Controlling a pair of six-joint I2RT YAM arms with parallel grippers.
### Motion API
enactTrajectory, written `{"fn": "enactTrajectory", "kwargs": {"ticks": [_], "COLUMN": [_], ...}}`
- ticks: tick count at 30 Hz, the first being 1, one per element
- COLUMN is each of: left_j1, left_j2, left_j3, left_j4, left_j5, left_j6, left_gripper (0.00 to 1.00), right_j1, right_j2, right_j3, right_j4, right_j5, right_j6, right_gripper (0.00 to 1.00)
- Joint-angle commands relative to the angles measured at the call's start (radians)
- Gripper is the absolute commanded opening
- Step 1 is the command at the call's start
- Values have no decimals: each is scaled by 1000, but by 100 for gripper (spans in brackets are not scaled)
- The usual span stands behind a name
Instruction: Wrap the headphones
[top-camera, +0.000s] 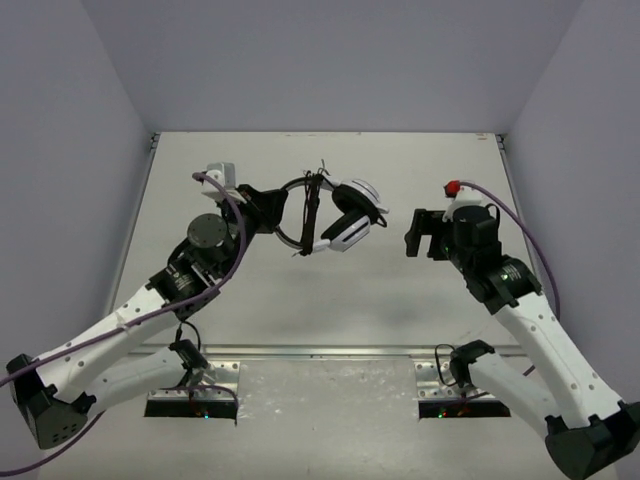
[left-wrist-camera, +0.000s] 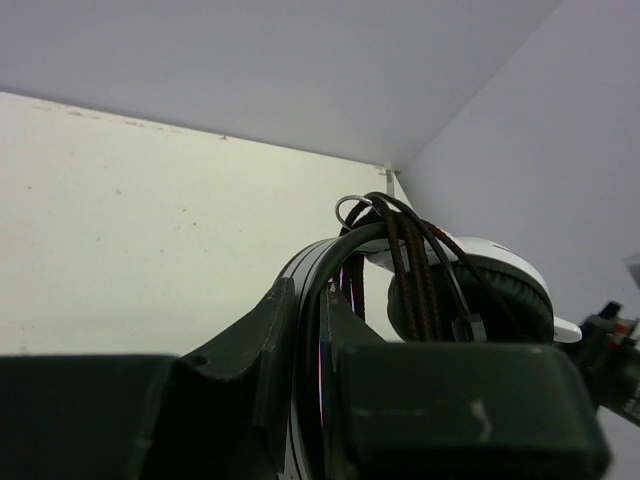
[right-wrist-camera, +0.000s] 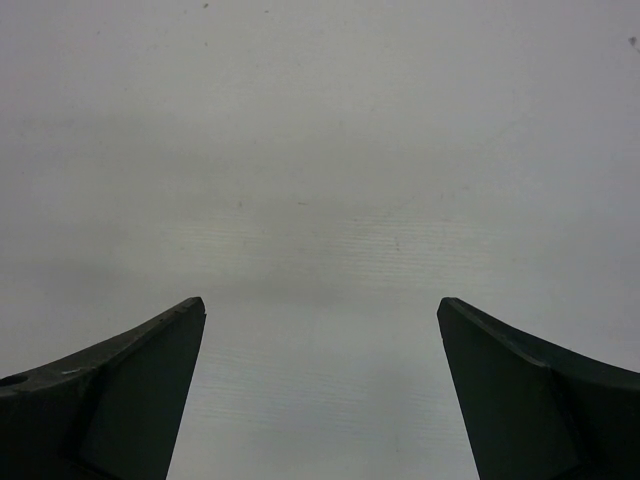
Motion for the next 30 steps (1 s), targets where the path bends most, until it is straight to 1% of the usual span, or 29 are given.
{"fn": "enactTrajectory", "kwargs": {"ticks": [1, 2, 3, 5, 6, 9, 11, 13, 16, 17, 19, 20, 25, 27, 30], "left_j1": [89, 136, 164, 219, 230, 243, 244, 246, 244, 241, 223, 211, 86, 44, 2], "left_j2": [39, 53, 85, 137, 158, 245, 283, 361, 432, 484, 536, 587, 742, 857, 947], "left_j3": [33, 29, 15, -11, -17, -29, -43, -68, -88, -94, -100, -97, -36, -1, 52], "left_j4": [150, 167, 181, 242, 260, 331, 377, 499, 599, 666, 725, 765, 845, 912, 981], "left_j5": [120, 151, 221, 313, 335, 372, 393, 439, 507, 518, 544, 544, 504, 496, 504], "left_j6": [-108, -122, -145, -171, -173, -171, -179, -194, -228, -237, -266, -271, -257, -274, -314], "left_gripper": [0, 0, 0, 0, 0, 0, 0, 0, 0, 0, 0, 0, 0, 0, 0], "right_j1": [-3, -3, -3, -3, -2, -2, -3, -3, -3, -3, -3, -3, -2, -3, -3], "right_j2": [-65, -94, -108, -150, -161, -191, -200, -211, -246, -256, -266, -266, -279, -288, -296], "right_j3": [91, 117, 131, 171, 188, 252, 293, 321, 335, 341, 370, 382, 447, 458, 459], "right_j4": [-127, -143, -172, -211, -227, -288, -314, -347, -351, -350, -367, -391, -460, -485, -515], "right_j5": [94, 97, 98, 94, 90, 55, -13, -107, -212, -306, -349, -367, -387, -392, -401], "right_j6": [16, 13, 12, 4, -1, -10, -18, -21, -21, -19, -19, -19, -34, -42, -57], "right_gripper": [99, 99, 99, 99, 99, 99, 99, 99, 99, 99, 99, 99, 99, 99, 99]}}
